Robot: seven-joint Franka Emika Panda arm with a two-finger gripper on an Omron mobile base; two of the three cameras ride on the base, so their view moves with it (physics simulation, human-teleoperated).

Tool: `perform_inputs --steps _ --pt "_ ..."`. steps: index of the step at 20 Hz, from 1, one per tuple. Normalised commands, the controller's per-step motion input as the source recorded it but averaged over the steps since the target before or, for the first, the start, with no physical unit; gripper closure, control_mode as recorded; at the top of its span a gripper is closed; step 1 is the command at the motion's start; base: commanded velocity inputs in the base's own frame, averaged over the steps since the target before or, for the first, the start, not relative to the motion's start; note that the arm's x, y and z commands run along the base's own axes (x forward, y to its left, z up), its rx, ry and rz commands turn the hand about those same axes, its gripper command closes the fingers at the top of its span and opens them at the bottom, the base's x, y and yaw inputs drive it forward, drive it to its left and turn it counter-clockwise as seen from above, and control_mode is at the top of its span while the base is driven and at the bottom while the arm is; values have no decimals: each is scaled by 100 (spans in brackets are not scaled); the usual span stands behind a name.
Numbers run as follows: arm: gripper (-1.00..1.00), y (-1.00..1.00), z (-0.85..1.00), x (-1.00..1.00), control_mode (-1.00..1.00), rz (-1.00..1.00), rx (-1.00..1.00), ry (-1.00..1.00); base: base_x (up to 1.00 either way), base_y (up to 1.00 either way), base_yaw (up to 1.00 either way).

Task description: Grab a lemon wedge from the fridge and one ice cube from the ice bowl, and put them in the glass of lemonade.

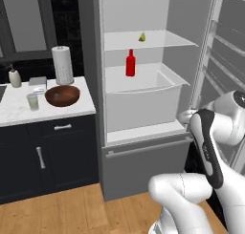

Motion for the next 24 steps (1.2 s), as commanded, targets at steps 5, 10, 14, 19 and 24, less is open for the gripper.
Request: perform_inputs --steps 5,10,14,19,24 --pt "-100 0 0 0 100 0 0 0 53 1 -5" --pt "-100 0 0 0 100 0 0 0 97 0 0" --pt "-100 0 0 0 100 0 0 0 93 -9 0" --pt "-100 0 0 0 100 0 0 0 61 -40 0" --pt "-100 0 18 0 -100 -1 0 -2 31 -16 -1"
